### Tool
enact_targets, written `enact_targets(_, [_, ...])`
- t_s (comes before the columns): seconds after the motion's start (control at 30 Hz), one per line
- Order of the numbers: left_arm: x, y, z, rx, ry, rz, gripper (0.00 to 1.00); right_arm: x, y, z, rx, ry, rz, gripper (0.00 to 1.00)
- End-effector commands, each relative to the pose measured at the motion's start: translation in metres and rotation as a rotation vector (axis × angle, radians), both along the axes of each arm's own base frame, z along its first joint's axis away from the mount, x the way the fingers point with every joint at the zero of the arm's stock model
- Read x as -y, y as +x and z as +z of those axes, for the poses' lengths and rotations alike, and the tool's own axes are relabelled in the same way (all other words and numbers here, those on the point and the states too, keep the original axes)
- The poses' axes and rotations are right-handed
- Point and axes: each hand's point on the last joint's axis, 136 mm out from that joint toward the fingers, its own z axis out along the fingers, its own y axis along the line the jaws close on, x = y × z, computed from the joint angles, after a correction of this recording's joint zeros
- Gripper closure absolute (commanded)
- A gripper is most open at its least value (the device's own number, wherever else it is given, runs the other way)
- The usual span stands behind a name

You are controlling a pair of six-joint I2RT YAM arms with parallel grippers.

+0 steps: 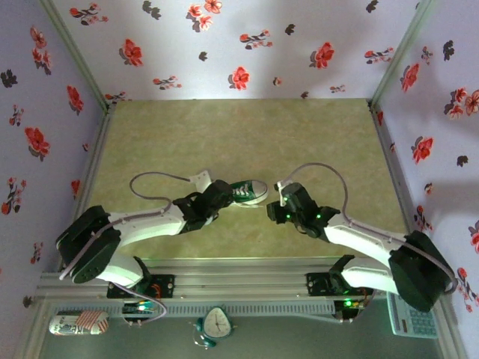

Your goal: Tie the shoes

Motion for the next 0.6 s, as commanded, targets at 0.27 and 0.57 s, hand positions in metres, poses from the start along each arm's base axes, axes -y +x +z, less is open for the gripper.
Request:
enact_targets(0.27, [-0.015, -0.004, -0.011, -0.013, 0.027, 0.021, 1.00, 0.002, 0.024, -0.009, 0.075, -0.125, -0.128, 0.74])
enact_targets(0.57, [-0.011, -0.004, -0.013, -0.018, 0.016, 0.014, 1.00, -0.012, 0.043, -0.024, 0.062, -0.118, -0.156, 0.75])
